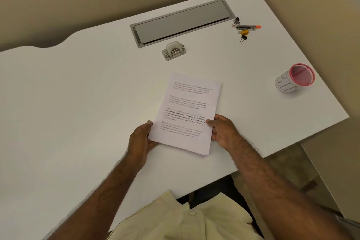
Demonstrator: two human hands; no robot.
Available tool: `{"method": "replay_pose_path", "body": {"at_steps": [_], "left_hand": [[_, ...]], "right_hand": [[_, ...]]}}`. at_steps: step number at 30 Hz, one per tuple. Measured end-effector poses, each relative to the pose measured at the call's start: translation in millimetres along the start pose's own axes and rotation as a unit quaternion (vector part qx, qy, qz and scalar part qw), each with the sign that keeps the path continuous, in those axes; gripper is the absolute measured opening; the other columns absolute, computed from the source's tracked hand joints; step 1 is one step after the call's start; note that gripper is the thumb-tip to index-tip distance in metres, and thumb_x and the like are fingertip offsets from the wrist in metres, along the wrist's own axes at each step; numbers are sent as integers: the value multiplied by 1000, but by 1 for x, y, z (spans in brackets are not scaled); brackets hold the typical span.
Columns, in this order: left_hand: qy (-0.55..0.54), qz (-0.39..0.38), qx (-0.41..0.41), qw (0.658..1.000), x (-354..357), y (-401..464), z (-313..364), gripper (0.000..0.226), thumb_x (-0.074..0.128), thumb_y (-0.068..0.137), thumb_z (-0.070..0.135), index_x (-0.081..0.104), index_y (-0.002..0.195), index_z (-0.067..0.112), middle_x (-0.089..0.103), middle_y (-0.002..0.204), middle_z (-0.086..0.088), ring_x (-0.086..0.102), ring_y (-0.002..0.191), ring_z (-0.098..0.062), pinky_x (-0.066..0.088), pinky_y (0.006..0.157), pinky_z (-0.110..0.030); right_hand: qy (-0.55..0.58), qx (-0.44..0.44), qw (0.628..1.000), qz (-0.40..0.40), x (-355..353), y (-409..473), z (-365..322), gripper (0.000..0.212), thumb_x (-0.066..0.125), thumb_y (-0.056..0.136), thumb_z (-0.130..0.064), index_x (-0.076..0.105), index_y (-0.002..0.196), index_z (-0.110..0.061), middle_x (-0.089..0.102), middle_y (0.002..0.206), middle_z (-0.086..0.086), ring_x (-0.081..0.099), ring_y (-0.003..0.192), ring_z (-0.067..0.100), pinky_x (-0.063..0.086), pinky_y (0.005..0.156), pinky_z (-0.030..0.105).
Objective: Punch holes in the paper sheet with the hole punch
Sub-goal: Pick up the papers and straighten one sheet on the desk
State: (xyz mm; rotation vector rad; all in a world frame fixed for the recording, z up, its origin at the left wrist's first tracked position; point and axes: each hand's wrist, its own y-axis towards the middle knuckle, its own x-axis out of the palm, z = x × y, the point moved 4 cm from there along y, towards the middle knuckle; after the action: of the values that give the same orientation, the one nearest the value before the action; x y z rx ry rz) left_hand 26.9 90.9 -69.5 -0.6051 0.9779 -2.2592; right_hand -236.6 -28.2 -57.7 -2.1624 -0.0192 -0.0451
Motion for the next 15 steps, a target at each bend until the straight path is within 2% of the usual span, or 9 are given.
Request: {"method": "replay_pose_path", "body": {"at_steps": [3,5,7,9,13,15], "left_hand": [[-142,-37,-27,989,3,-13,-12,34,60,108,32,67,126,4,79,123,-16,78,111,-29,68,85,-42],[-171,-48,-30,984,11,-20,-19,37,60,108,33,66,129,4,78,124,-18,78,112,-31,67,89,-43],[-171,-51,-30,983,21,-27,-26,35,58,109,31,65,132,5,77,126,-19,78,112,-31,67,90,-42],[-155,-50,-24,986,33,-32,-31,32,55,111,26,62,136,8,76,129,-18,77,114,-31,66,90,-43],[-98,-31,5,995,51,-39,-37,35,50,113,16,54,147,18,73,137,-7,72,123,-29,61,100,-54],[-65,4,16,998,53,-37,-38,33,49,112,12,55,144,20,72,138,-5,72,120,-27,63,96,-52]], "right_hand": [[39,0,999,19,3,-4,5,32,57,103,4,66,132,-6,74,128,18,72,111,35,61,76,43],[64,4,997,34,5,-6,9,34,57,103,4,64,135,-5,73,130,19,71,118,37,61,81,46],[84,12,996,39,9,-7,14,35,57,104,3,63,137,-5,72,131,19,69,124,38,60,90,52],[94,21,995,37,14,-9,19,36,56,104,3,62,139,-5,72,133,19,68,126,38,59,92,53],[102,45,993,28,22,-16,29,36,54,105,4,62,139,-5,71,133,20,68,125,38,59,88,51],[105,57,993,22,23,-17,33,33,56,104,2,63,136,-4,73,130,21,70,121,38,61,81,49]]}}
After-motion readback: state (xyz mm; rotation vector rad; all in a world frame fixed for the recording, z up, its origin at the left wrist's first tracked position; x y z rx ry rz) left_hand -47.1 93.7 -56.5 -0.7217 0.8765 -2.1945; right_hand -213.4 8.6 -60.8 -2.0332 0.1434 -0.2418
